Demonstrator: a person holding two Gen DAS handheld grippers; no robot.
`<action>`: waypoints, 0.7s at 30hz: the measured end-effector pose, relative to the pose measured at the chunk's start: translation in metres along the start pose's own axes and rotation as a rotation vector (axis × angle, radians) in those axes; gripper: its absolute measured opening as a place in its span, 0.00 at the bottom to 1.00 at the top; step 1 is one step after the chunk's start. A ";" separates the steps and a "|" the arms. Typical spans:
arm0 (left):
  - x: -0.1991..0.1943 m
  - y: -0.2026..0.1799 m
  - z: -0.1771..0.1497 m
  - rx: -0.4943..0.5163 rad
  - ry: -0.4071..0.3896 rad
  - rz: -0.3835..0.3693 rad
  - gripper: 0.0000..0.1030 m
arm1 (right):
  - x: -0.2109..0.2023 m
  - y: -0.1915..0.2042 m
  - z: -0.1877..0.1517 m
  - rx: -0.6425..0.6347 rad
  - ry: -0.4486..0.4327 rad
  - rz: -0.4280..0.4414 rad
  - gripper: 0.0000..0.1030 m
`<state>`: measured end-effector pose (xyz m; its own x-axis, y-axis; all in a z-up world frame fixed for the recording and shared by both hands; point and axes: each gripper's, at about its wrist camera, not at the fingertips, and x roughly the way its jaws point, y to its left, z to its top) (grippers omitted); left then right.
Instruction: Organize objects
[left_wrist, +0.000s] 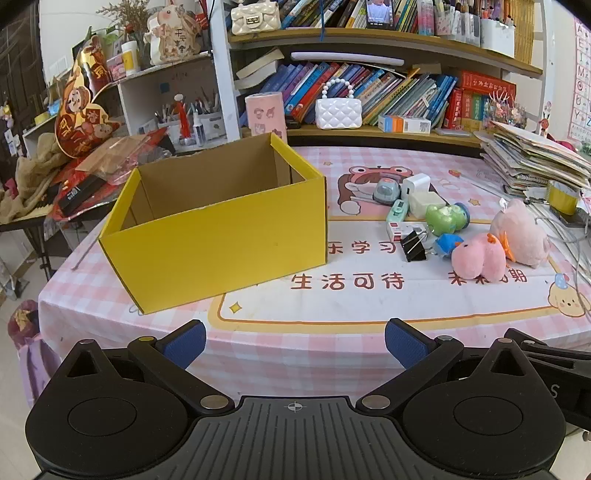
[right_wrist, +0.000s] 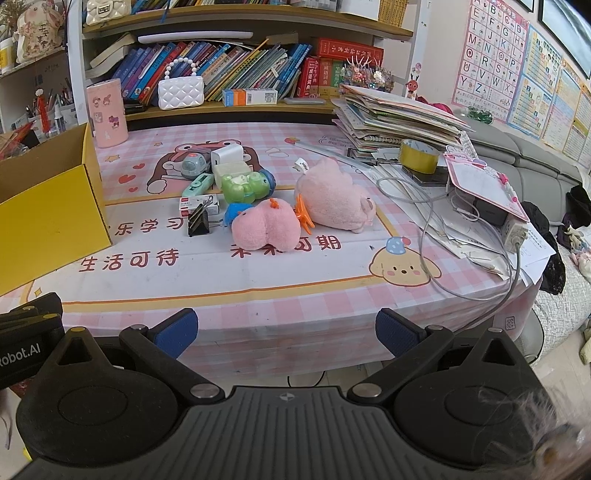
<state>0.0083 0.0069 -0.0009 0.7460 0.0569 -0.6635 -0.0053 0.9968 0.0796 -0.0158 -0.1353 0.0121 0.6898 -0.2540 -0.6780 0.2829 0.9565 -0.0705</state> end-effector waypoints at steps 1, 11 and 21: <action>0.000 0.000 0.000 -0.001 0.000 0.000 1.00 | 0.000 0.000 0.000 0.000 -0.001 0.000 1.00; -0.003 0.002 0.003 -0.001 -0.004 -0.001 1.00 | -0.001 0.000 0.001 0.000 -0.003 0.001 1.00; -0.002 0.002 0.002 -0.002 -0.005 0.000 1.00 | -0.001 0.001 0.001 0.000 -0.003 0.002 1.00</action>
<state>0.0081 0.0085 0.0026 0.7491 0.0565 -0.6600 -0.0065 0.9969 0.0779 -0.0155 -0.1347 0.0135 0.6925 -0.2524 -0.6758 0.2815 0.9571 -0.0691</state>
